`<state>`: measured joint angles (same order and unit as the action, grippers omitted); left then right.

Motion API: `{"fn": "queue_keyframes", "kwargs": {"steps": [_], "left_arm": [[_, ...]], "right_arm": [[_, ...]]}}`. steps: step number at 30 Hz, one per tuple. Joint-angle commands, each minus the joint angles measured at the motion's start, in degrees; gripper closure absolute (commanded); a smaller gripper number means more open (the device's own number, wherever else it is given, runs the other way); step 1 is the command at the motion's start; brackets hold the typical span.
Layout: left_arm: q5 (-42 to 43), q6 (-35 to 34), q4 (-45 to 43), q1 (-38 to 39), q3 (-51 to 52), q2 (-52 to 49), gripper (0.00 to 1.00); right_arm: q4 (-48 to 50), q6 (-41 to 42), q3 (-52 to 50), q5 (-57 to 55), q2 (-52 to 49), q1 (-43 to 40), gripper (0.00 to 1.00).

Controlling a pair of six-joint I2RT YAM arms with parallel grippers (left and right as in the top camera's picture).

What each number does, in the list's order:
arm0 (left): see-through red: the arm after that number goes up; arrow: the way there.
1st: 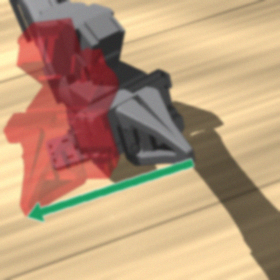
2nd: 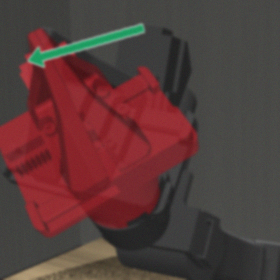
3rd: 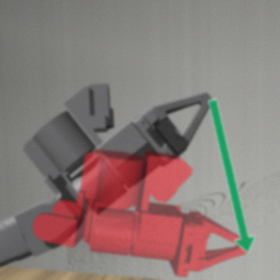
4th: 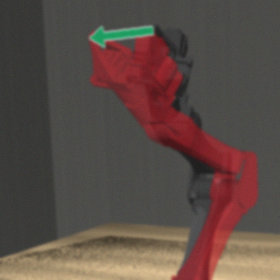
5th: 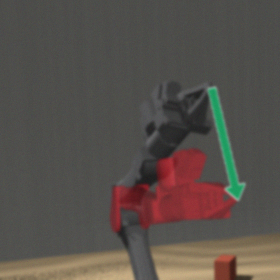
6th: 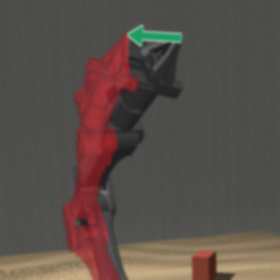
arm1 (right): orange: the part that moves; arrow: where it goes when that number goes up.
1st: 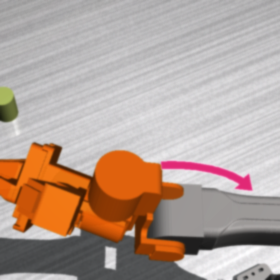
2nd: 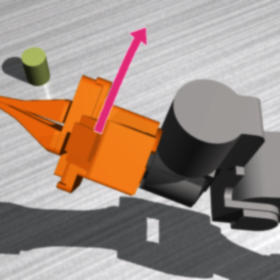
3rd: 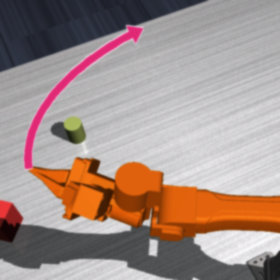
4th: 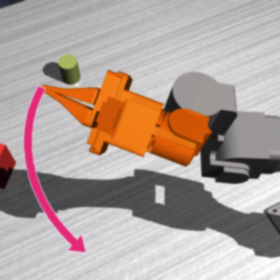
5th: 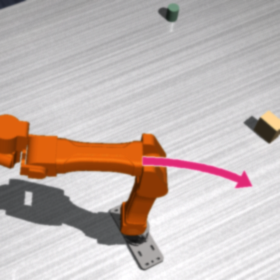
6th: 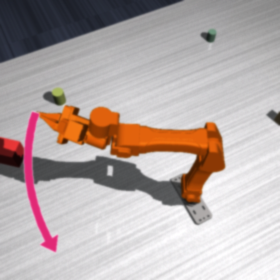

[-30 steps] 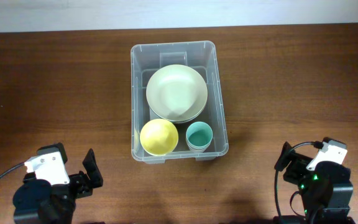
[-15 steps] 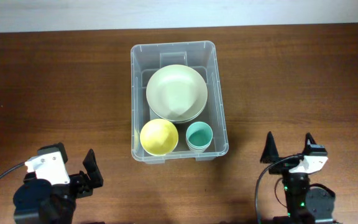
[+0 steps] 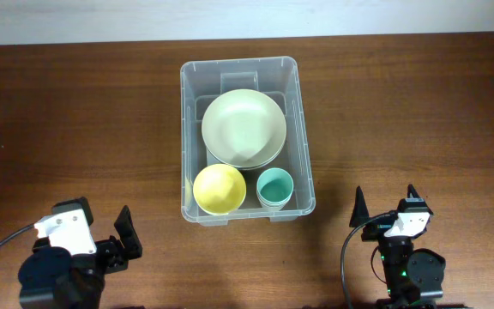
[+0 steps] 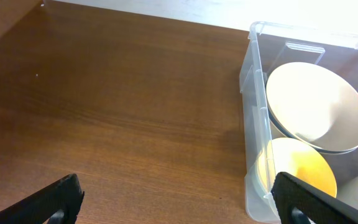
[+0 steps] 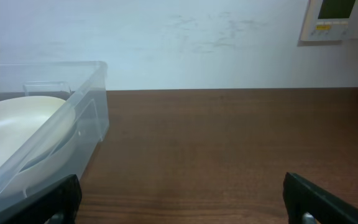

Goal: Pack container

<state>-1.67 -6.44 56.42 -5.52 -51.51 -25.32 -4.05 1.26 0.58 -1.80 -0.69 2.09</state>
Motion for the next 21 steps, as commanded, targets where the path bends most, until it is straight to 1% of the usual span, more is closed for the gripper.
{"fn": "queue_keyframes", "kwargs": {"steps": [1,15,19,21], "left_arm": [[0.46,0.72,0.09,0.22,0.44,0.28,0.01],[0.46,0.72,0.09,0.22,0.44,0.28,0.01],[-0.42,1.99,3.08,0.22,0.74,0.35,0.01],[-0.44,1.99,2.93,0.22,3.1,0.94,0.01]], "right_arm": [[-0.52,-0.42,-0.26,0.55,-0.02,0.52,0.01],[-0.52,-0.39,-0.26,0.55,-0.04,0.52,0.01],[-0.52,-0.42,-0.26,0.55,-0.04,0.52,0.01],[-0.5,-0.42,-0.26,0.55,-0.04,0.52,0.01]]}}
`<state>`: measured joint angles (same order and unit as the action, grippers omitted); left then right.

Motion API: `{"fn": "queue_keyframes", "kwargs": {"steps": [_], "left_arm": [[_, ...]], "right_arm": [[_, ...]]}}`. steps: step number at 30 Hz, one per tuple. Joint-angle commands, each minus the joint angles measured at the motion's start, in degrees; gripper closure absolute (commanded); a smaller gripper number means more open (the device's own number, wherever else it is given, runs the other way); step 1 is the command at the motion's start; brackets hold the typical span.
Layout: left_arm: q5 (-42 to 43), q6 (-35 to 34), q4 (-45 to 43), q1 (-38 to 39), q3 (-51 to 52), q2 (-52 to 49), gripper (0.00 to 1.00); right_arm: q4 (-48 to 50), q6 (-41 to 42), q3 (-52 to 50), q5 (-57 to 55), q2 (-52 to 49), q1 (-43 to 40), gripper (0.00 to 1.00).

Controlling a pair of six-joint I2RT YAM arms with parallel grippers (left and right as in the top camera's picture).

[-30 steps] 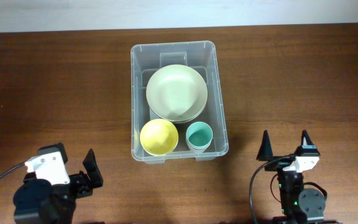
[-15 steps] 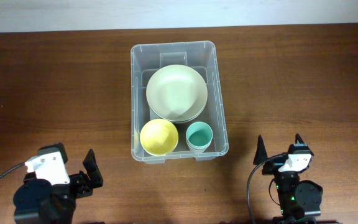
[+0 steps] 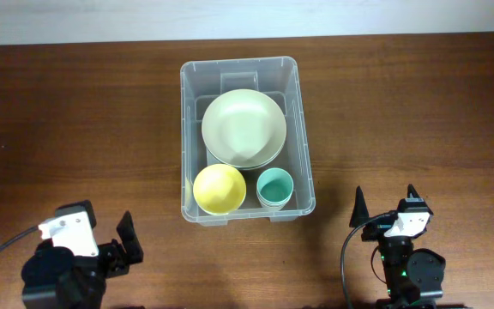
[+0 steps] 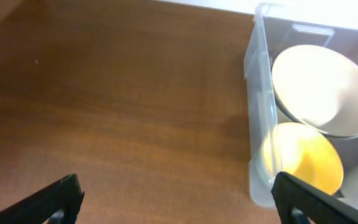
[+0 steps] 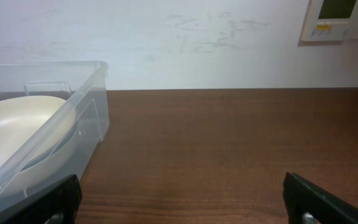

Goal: Pack container

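A clear plastic container (image 3: 301,129) stands mid-table, holding a pale green plate stack (image 3: 243,127), a yellow bowl (image 3: 219,189) and a teal cup (image 3: 274,187). The left wrist view shows the container (image 4: 258,93), the pale plate (image 4: 325,93) and the yellow bowl (image 4: 306,162). My left gripper (image 3: 101,242) is open near the front left, empty, well left of the container. My right gripper (image 3: 385,204) is open at the front right, empty, to the right of the container (image 5: 95,99) and plate (image 5: 17,130).
The brown wooden table (image 3: 75,120) spreads on both sides of the container. A white wall (image 5: 166,37) rises behind the table, with a wall-mounted control panel (image 5: 337,18) at the upper right in the right wrist view.
My left arm has drawn back slightly toward the front edge, and its view of the container shifted a little. The right arm has not moved. Both grippers remain open.
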<state>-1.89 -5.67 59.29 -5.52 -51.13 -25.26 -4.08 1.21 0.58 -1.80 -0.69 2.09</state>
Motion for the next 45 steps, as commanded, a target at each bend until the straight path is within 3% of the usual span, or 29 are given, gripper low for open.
{"fn": "queue_keyframes", "kwargs": {"steps": [1,9,13,18,19,24,45], "left_arm": [[-0.24,1.22,-0.37,0.22,4.11,1.27,0.0],[1.79,1.27,-18.47,0.22,25.0,15.08,0.01],[2.16,2.75,-32.3,0.22,35.26,20.63,0.01],[2.99,2.75,-58.86,0.94,49.75,23.74,0.01],[3.28,2.73,-60.39,1.25,50.99,24.09,0.01],[0.98,6.67,-54.45,2.36,50.64,24.65,0.01],[1.29,6.6,-54.53,3.61,50.64,24.92,0.01]], "right_arm": [[-0.5,-0.37,-0.26,0.55,-0.04,0.52,0.01],[-0.5,-0.37,-0.26,0.55,-0.04,0.52,0.01],[-0.48,-0.37,-0.26,0.55,-0.04,0.52,0.01],[-0.48,-0.37,-0.26,0.55,-0.04,0.52,0.01],[-0.5,-0.37,-0.26,0.55,-0.04,0.52,0.01],[-0.5,-0.37,-0.26,0.55,-0.04,0.52,0.01],[-0.48,-0.37,-0.26,0.55,-0.04,0.52,0.01]]}}
